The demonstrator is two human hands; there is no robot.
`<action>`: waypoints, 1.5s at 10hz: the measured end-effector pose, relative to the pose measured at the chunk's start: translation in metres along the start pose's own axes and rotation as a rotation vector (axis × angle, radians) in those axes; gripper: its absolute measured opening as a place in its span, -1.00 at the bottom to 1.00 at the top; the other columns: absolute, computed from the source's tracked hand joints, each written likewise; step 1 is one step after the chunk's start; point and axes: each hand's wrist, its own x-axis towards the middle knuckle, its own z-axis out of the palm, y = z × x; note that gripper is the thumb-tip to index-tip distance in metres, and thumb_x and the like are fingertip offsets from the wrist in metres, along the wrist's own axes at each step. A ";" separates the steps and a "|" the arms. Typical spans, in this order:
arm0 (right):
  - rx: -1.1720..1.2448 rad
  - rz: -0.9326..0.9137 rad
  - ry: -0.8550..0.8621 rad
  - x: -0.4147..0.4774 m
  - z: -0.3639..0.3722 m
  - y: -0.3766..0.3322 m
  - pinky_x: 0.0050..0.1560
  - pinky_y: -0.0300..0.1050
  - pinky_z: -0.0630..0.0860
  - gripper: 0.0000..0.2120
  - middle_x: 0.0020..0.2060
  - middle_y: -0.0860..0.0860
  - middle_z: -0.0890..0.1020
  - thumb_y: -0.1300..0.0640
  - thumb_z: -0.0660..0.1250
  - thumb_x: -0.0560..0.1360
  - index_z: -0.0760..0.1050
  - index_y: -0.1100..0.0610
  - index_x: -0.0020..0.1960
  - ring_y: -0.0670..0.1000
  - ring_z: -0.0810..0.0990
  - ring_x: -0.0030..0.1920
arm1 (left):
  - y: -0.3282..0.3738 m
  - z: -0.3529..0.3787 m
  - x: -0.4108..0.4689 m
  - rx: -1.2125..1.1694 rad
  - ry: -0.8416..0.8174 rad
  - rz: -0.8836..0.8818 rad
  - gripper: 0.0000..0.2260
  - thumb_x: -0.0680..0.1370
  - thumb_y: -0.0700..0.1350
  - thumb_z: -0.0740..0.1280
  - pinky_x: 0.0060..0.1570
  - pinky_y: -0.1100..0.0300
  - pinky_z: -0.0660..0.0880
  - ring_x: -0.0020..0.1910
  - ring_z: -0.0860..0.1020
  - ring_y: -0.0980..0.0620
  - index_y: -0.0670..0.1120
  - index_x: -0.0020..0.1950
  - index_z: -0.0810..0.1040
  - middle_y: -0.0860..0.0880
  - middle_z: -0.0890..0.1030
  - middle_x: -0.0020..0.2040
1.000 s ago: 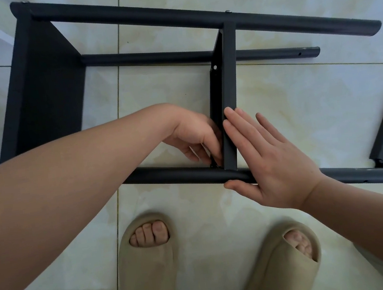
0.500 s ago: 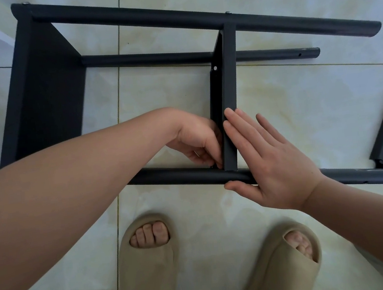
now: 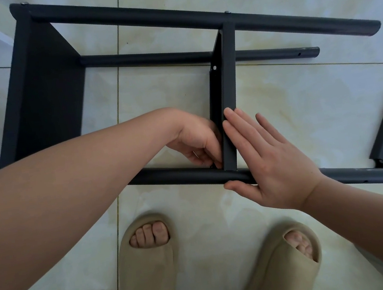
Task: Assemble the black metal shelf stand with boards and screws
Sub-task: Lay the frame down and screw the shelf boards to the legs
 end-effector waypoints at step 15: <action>-0.001 -0.001 0.009 0.000 0.000 0.000 0.53 0.30 0.18 -0.15 0.61 0.22 0.10 -0.33 0.10 0.61 0.12 0.34 0.59 0.20 0.07 0.62 | -0.006 -0.002 -0.002 -0.069 -0.034 -0.035 -0.85 0.57 -0.17 0.35 0.18 0.11 0.52 0.05 0.65 0.02 -0.04 0.09 0.67 -0.01 0.70 0.08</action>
